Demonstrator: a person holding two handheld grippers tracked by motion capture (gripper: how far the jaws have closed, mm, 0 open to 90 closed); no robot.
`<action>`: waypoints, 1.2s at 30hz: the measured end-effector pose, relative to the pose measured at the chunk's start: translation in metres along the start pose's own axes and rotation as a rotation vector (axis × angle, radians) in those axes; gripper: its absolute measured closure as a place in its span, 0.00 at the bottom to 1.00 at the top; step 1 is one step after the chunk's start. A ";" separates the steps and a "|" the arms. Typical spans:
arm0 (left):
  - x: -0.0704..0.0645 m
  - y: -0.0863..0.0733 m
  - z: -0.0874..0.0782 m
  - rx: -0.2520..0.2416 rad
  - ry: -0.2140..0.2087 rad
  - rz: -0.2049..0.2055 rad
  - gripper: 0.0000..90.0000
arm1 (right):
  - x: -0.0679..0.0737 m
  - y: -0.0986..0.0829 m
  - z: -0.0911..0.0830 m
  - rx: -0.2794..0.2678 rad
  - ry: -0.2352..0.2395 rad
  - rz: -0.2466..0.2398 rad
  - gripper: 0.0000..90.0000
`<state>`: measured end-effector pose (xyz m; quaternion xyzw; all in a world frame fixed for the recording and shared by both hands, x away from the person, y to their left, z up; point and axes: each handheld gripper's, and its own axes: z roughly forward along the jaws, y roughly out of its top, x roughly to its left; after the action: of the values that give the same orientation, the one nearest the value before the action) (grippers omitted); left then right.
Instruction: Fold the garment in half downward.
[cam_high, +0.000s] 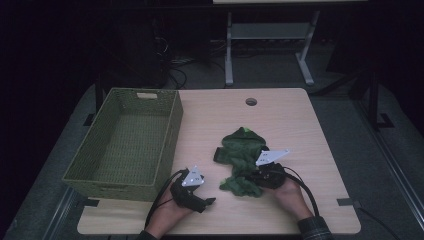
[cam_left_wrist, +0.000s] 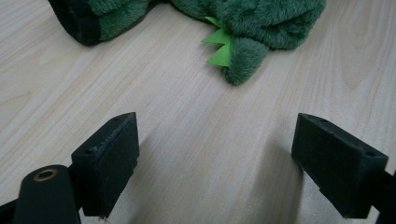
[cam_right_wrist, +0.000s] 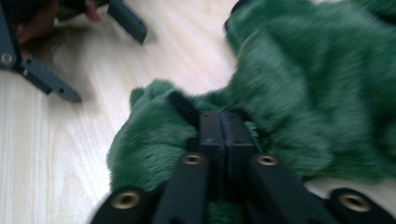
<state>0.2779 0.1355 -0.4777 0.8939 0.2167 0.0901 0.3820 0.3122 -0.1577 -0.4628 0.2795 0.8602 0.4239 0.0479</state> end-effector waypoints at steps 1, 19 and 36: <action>0.000 0.000 0.000 0.000 0.000 -0.002 0.16 | -0.001 0.002 -0.003 -0.011 -0.009 0.004 0.92; 0.010 0.017 -0.002 -0.009 0.000 -0.055 0.19 | -0.023 0.013 -0.047 -0.113 -0.090 0.088 0.58; 0.025 0.051 0.006 -0.004 0.014 -0.074 0.27 | -0.048 0.025 -0.065 -0.131 -0.149 0.129 0.52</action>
<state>0.3179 0.1120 -0.4452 0.8838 0.2522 0.0824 0.3853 0.3427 -0.2165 -0.4099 0.3612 0.8050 0.4595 0.1023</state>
